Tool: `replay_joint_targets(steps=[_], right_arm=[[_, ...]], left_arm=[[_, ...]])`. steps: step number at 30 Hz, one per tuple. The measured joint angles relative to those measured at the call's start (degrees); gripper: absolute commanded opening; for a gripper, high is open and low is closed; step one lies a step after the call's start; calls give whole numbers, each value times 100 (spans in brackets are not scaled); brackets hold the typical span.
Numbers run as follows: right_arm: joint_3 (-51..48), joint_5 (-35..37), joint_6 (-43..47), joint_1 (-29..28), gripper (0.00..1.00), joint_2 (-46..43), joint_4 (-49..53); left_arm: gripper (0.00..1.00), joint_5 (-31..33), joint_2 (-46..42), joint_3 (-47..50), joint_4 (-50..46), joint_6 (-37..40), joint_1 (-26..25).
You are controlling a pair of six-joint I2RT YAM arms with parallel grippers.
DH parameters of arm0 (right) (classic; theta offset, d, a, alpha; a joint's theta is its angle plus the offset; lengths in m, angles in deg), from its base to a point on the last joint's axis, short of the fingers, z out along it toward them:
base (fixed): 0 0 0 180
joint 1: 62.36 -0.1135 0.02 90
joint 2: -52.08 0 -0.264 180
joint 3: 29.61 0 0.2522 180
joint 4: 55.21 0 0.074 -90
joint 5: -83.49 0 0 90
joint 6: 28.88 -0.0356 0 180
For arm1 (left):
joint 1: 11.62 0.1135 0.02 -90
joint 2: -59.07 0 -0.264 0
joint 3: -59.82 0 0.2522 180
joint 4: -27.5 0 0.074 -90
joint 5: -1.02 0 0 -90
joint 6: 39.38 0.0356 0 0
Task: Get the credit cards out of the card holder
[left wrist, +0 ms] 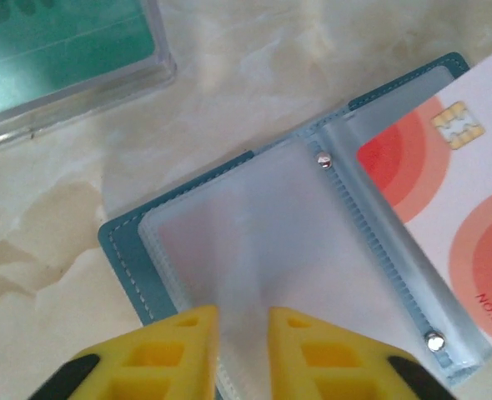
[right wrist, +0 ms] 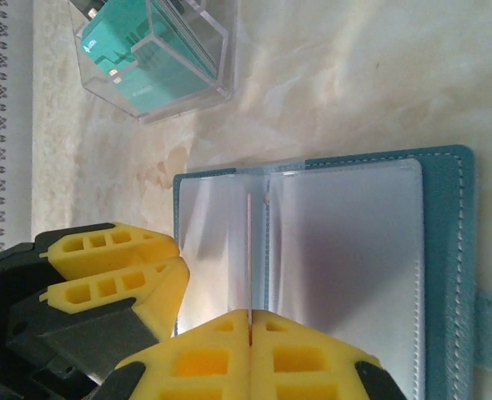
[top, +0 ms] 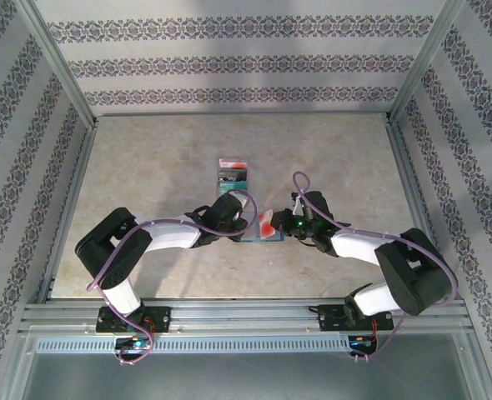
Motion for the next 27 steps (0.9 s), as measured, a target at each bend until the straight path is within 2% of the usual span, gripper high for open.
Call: replay_joint_targets(steps=[2,5,7,10,17,27], right_arm=[[39,48,133,0,1,-155,212],[109,72,332,0,1,-367,483],[153,66,474,0,1,-476,603],[245,-55,719,-42,1,-612,761],[501,-542,1508,-234,0,-1117,1121],[809,-1403,2498,-264,0,-1486,1624]], left_arm=[[42,-46,-120,0,-103,26,0],[46,-157,-374,0,-197,55,0],[57,-184,-575,0,-243,96,0],[66,-247,-903,-7,-310,267,24],[66,-1110,-1403,-192,-586,1220,461],[64,-3329,-1445,-608,-1099,2262,1163]])
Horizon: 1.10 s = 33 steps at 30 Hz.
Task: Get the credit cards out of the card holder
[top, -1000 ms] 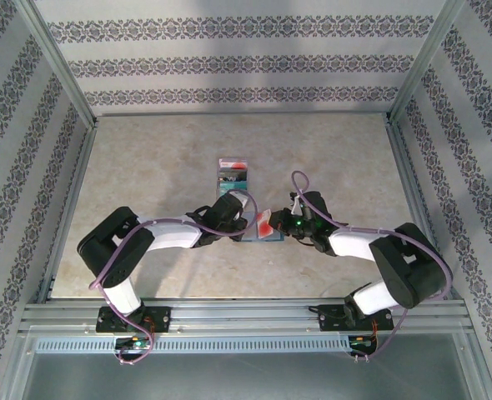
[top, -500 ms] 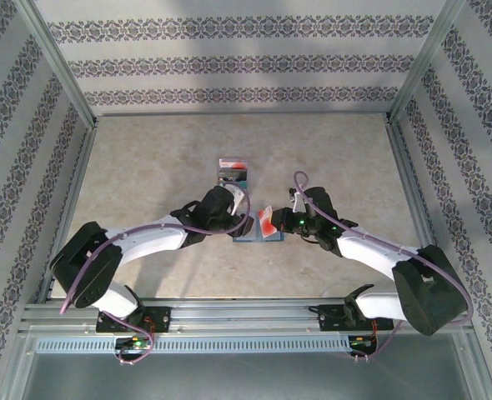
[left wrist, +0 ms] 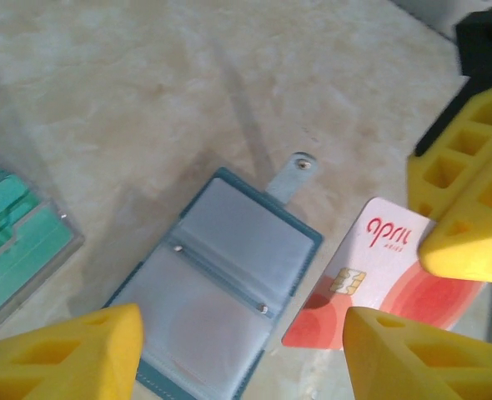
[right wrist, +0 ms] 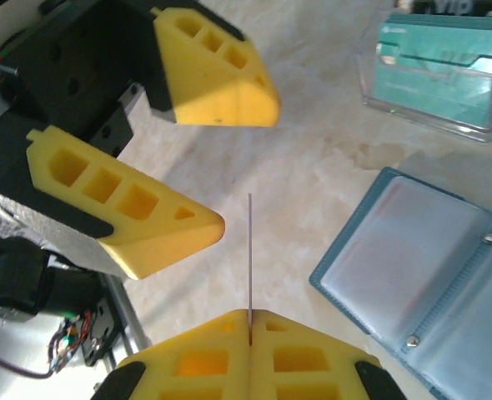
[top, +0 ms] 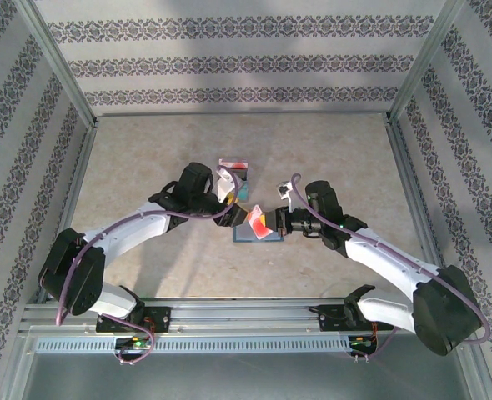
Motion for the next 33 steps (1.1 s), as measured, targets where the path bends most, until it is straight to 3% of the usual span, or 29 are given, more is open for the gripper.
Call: replay_joint_targets(steps=[8,14,16,28,31,32,33], right_arm=[[195,-501,417,-26,1,-92,258],[321,-721,546,-26,2,-83,306],[343,-758,562,-26,3,-68,308],[343,-890,717,-22,7,-20,337],[343,-885,730,-22,14,-22,328],[343,-868,734,-24,21,-24,328],[343,-844,723,-24,36,-31,328]], left_arm=[[59,-933,0,-260,-846,918,0],[41,-1362,76,-372,-1128,1193,0],[39,-1467,127,-380,-1178,1235,0],[1,-1996,162,-380,-1331,1191,2],[0,-2068,157,-358,-1311,1139,35],[0,-2083,140,-330,-1268,1110,35],[0,-2105,114,-286,-1209,1073,35]])
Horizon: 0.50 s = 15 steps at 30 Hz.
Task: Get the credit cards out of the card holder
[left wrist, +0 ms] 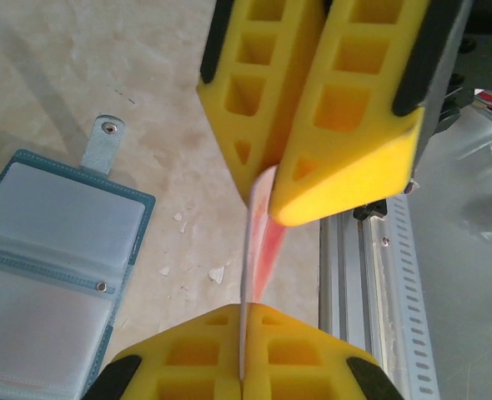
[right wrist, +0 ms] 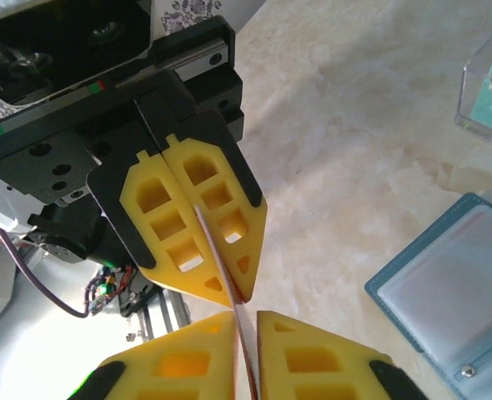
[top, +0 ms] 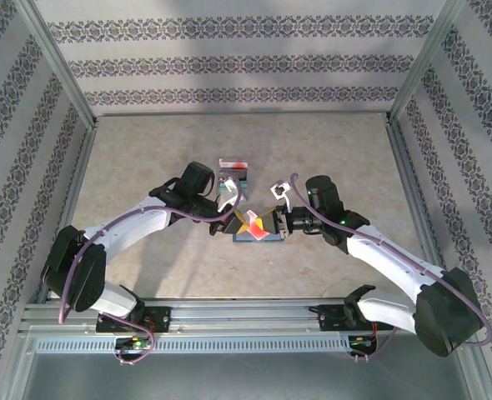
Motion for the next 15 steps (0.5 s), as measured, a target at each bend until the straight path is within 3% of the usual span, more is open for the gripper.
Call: replay_joint_targets(steps=[2,4,6,15], right_arm=[[-2,111,-17,0,45,-46,-46],[-24,249,-63,0,63,-166,-87],[-129,457,-136,7,71,-374,-205],[-1038,1001,-796,44,75,-1067,-1261]], left_arm=[[0,-11,-85,127,212,-122,-9],[0,52,-205,280,496,-282,-9],[0,205,-413,542,925,-529,-9],[0,885,-1403,1838,3158,-2083,-9]])
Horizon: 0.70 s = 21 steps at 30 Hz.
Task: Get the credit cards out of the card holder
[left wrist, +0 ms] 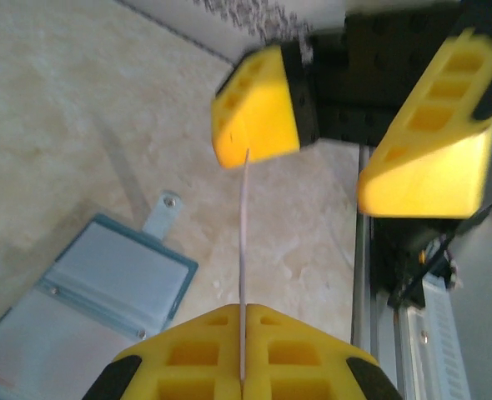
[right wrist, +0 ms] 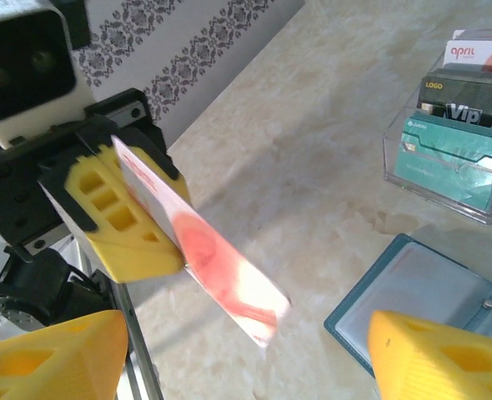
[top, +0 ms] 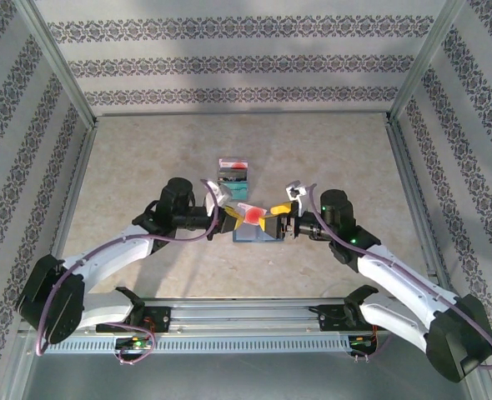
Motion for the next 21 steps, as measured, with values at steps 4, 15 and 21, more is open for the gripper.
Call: replay_joint_targets(steps=[4,15,21], right_arm=[[-308,28,-450,-2,72,72,-776],[-264,-291,-1069,-133,47,750,-2282],[-101,-444,-1176,-177,23,807,-2608]], left_arm=[[0,66,-149,140,603,-540,0],[0,-35,-195,157,1309,-1204,0],[0,-107,-181,181,1491,-1368,0]])
